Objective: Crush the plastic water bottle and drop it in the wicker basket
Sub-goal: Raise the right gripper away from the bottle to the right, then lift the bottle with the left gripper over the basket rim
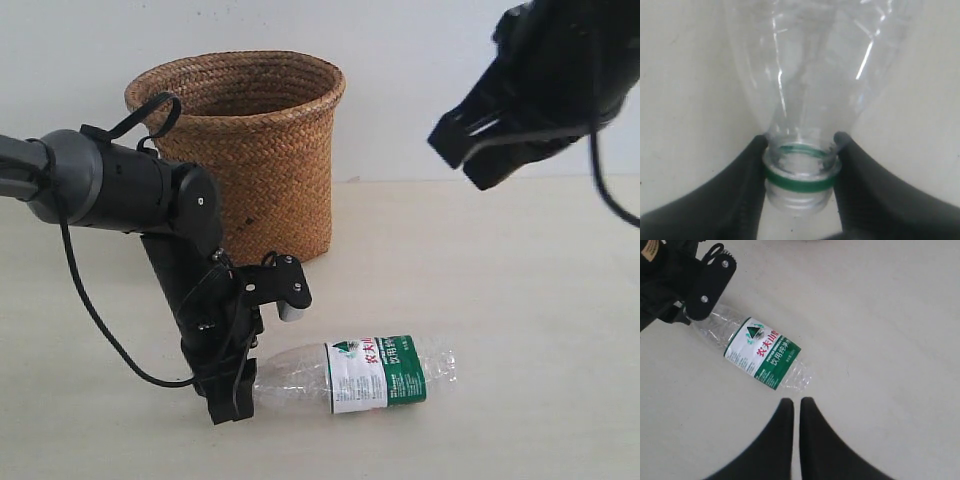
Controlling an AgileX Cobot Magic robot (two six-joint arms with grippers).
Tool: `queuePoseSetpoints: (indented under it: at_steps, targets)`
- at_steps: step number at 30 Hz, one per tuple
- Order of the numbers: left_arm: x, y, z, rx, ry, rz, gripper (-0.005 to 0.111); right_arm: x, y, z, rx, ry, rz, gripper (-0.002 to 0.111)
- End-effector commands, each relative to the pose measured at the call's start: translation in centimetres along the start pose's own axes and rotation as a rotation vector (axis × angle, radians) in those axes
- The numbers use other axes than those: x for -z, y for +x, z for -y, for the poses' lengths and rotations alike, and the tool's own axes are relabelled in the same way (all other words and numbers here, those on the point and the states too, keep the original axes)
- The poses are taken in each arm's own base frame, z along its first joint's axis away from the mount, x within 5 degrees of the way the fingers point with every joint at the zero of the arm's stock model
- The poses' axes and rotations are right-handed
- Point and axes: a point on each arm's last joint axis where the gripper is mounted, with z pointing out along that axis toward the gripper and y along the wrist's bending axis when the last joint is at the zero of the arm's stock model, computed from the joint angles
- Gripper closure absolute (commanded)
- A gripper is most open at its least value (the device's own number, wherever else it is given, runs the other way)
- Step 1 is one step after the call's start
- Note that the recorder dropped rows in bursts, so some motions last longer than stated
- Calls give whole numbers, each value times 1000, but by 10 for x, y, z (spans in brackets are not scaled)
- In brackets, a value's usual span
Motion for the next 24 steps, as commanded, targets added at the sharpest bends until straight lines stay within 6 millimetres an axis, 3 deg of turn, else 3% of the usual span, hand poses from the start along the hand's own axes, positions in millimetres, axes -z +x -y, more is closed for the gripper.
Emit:
queuePoseSetpoints:
  at_steps: [1,6,14,18,24]
  targets:
    - [2,0,0,9,3,-1,103,38,40,-5,-40,13,98,108]
    - [2,0,0,9,3,-1,103,57,100,-13,-135,24,305,108]
    - [2,0,0,8,2,-2,103,49,183,-25,-187,24,553,108]
    - [2,0,0,8,2,-2,103,37,209,-29,-216,8,635,108]
    - [2,-1,-1,8,-7,4,103,7,238,-33,-251,-3,627,108]
